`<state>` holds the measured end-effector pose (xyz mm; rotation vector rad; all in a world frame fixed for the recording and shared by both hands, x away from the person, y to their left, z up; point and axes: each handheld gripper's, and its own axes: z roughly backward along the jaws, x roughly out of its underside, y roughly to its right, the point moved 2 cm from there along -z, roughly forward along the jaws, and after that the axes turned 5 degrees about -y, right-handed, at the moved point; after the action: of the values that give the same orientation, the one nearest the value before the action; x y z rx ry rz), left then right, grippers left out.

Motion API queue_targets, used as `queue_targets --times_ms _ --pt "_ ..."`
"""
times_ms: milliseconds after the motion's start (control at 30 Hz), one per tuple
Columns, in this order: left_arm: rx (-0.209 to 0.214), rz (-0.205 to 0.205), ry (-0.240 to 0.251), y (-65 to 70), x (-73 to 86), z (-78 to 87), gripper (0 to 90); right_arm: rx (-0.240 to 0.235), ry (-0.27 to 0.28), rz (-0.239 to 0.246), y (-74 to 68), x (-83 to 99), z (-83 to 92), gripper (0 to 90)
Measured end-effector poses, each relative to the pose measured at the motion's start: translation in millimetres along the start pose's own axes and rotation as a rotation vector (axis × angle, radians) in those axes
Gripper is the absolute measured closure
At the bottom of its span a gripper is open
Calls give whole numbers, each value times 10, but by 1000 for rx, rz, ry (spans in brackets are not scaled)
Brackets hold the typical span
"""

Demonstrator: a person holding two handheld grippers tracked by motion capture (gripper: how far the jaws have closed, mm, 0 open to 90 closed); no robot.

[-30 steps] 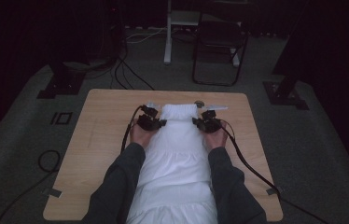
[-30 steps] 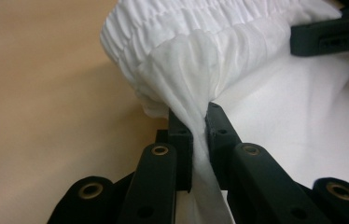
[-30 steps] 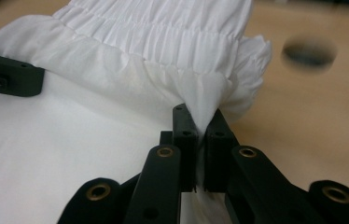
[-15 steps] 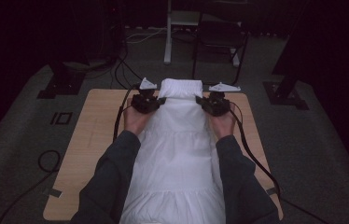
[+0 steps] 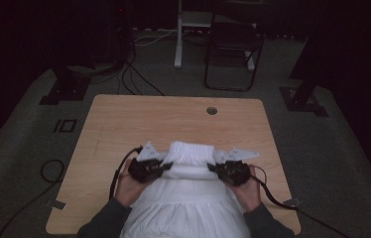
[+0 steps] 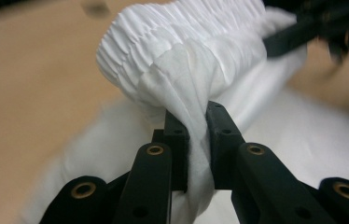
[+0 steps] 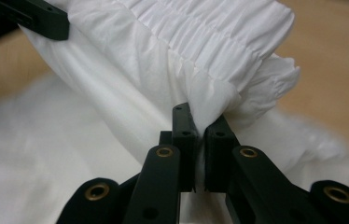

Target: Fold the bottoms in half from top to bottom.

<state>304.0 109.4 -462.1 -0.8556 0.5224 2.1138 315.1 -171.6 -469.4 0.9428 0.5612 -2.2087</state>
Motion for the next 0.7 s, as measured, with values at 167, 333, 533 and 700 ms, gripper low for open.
queue_targets --times_ms 167,333,533,700 --pt "7 6 -222 149 617 -279 807 -17 -111 13 -217 468 -159 851" --pt "-30 -2 -236 127 741 -378 821 -15 -180 14 -274 646 -345 849" --pt "-72 -13 -223 5 636 -493 828 15 -195 28 -119 597 -539 849" --pt "-96 32 -210 -278 451 -659 830 51 -177 0 139 406 -727 849"
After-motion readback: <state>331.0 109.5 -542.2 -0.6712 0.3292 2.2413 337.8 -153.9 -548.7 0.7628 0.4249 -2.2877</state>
